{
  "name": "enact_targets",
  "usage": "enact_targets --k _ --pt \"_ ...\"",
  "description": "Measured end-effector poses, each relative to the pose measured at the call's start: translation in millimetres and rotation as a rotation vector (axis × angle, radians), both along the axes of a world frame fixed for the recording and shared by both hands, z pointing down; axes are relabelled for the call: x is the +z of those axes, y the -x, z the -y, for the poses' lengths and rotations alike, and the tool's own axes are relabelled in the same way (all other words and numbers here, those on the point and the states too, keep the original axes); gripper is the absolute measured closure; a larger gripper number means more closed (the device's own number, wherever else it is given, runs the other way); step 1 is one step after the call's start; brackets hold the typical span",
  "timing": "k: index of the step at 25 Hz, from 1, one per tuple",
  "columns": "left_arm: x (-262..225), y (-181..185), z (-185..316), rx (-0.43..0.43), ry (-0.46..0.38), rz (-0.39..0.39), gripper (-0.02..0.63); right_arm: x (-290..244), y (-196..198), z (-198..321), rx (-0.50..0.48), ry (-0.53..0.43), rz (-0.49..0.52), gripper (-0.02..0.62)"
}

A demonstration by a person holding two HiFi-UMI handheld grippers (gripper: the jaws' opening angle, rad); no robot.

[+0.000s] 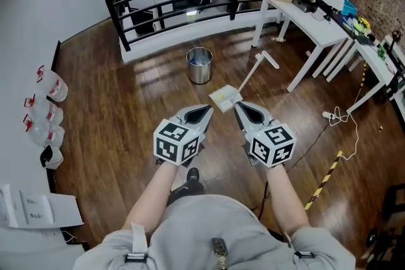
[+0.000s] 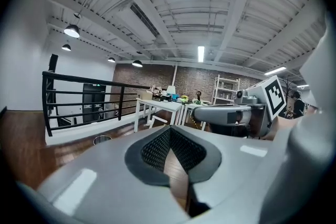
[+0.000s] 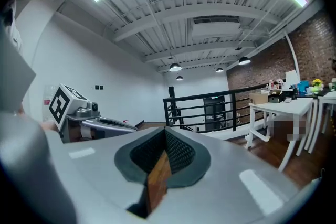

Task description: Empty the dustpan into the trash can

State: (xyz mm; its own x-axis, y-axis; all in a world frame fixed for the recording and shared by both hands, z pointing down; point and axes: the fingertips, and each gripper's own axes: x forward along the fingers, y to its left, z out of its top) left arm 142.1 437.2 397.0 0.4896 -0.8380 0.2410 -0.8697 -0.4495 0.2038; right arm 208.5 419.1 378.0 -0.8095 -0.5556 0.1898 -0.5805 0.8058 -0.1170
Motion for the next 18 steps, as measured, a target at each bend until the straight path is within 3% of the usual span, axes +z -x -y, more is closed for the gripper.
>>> enact_targets --k 5,9,18 --pt "0.3 43.7 64.6 0.049 0.018 -0.008 0.600 -4.5 41.9 65.8 0.060 -0.002 -0.022 0.595" --pt "4.6 69.0 106.0 0.087 0.016 0.030 0.601 0.1 63.3 109.0 0.108 0.002 -0.032 0.595" --pt "26.8 76.7 205.2 0.149 0.052 0.025 0.601 23.0 61.1 206.3 0.211 0.035 -0.041 0.595"
